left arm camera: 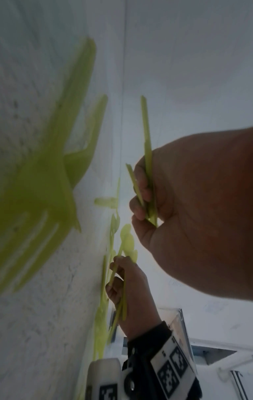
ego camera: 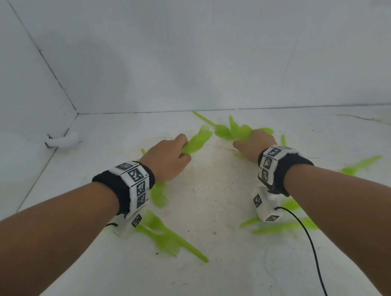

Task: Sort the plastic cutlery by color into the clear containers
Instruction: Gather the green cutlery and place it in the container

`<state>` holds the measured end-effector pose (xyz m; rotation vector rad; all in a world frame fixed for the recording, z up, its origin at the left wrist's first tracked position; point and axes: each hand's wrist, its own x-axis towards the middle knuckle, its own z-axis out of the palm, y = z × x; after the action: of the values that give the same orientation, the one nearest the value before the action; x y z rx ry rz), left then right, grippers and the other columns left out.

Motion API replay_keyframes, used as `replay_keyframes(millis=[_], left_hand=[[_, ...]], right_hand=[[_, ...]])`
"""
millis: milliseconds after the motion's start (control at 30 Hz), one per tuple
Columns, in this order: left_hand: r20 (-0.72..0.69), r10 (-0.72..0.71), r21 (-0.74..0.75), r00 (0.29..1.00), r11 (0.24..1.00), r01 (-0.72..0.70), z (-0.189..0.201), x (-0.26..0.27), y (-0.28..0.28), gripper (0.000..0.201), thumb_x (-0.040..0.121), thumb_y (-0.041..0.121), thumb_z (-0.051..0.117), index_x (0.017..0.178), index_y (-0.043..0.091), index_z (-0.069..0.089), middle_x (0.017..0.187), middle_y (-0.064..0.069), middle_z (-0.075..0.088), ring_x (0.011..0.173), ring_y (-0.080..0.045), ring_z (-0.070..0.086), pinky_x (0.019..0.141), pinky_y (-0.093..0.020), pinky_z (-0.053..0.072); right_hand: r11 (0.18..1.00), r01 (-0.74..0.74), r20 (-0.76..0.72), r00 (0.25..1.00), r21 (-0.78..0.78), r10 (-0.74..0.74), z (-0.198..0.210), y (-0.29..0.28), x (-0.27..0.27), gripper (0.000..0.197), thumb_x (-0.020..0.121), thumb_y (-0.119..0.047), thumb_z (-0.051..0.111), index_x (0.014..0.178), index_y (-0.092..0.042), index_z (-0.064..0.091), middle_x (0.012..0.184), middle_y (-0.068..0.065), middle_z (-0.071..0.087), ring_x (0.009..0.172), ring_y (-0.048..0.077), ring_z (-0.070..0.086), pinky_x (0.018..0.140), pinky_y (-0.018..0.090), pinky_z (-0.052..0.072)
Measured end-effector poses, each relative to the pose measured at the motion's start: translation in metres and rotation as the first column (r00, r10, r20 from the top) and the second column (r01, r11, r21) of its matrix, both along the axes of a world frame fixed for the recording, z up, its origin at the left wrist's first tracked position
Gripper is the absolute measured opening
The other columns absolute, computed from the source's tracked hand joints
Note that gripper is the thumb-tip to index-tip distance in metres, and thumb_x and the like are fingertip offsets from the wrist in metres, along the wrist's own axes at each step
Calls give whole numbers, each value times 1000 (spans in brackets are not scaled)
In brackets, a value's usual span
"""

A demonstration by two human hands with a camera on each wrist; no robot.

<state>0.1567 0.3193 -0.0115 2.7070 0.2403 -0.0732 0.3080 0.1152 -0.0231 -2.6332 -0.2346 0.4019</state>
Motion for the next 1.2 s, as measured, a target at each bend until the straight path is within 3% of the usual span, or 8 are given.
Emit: replay_keyframes(millis=[100, 233, 333, 467, 567, 800, 967, 1200], left_hand=[[28, -19, 18, 999, 1000, 19, 0, 8, -7, 7, 101, 20, 45, 101, 13, 43, 72, -6, 53, 65, -26, 49, 59, -38, 35], [29, -67, 91, 997, 994, 64, -4, 28, -19, 11, 101, 18, 41, 92, 12, 43, 73, -13, 56, 66, -33, 52, 62, -41, 42], [63, -79, 154, 995, 986, 68, -4, 46, -35, 13, 98, 16, 39, 86, 18, 37, 73, -11, 46, 64, -32, 47, 58, -38, 37], [61, -133, 153, 989, 980, 123, -3, 77, -63, 7, 100, 10, 38, 96, 10, 43, 75, -3, 43, 75, -32, 48, 66, -38, 37], [52, -117, 77, 992, 991, 113, -7, 102, -80, 15, 105, 18, 38, 97, 7, 45, 80, -6, 52, 78, -32, 55, 68, -40, 42], [20, -139, 271, 990, 954, 128, -20, 154, -102, 31, 104, 35, 46, 119, 12, 59, 119, -14, 55, 105, -36, 59, 80, -38, 47], [-2, -206, 327, 979, 924, 195, -23, 161, -107, 16, 102, 26, 48, 95, 14, 55, 107, -13, 64, 99, -36, 61, 74, -36, 45], [100, -20, 20, 995, 1000, 18, 3, 124, -105, 24, 98, 34, 51, 97, 12, 43, 76, -5, 55, 64, -24, 50, 55, -34, 32]], right_hand=[[992, 34, -1, 999, 125, -34, 4, -10, 1, 28, 87, -35, 60, 85, -8, 65, 77, -1, 69, 70, 21, 60, 59, 29, 41], [970, 93, 43, 993, 226, -106, 9, -23, -5, 29, 97, -36, 53, 97, -7, 57, 91, 6, 61, 77, 26, 55, 67, 34, 39], [905, 165, 8, 983, 393, -183, 7, -36, -7, 31, 95, -36, 49, 106, -8, 55, 97, 13, 68, 88, 35, 64, 77, 42, 52], [774, 261, -103, 963, 577, -248, 10, -63, -4, 28, 98, -31, 42, 115, -10, 48, 84, 11, 68, 68, 26, 63, 65, 41, 53], [693, 301, -140, 950, 655, -280, 11, -85, 0, 24, 98, -29, 42, 111, -11, 50, 75, 7, 63, 63, 24, 59, 80, 52, 57], [790, 278, -109, 959, 547, -262, 1, -116, 7, 21, 101, -23, 43, 114, -7, 49, 75, 5, 69, 58, 21, 61, 64, 38, 56], [739, 353, -214, 935, 573, -282, -5, -114, 14, 13, 97, -23, 45, 100, -12, 51, 82, 7, 58, 51, 22, 56, 66, 40, 57], [891, 181, -55, 983, 417, -174, 5, -92, 36, 30, 102, -37, 48, 110, -12, 63, 95, 5, 65, 97, 35, 66, 89, 47, 56]])
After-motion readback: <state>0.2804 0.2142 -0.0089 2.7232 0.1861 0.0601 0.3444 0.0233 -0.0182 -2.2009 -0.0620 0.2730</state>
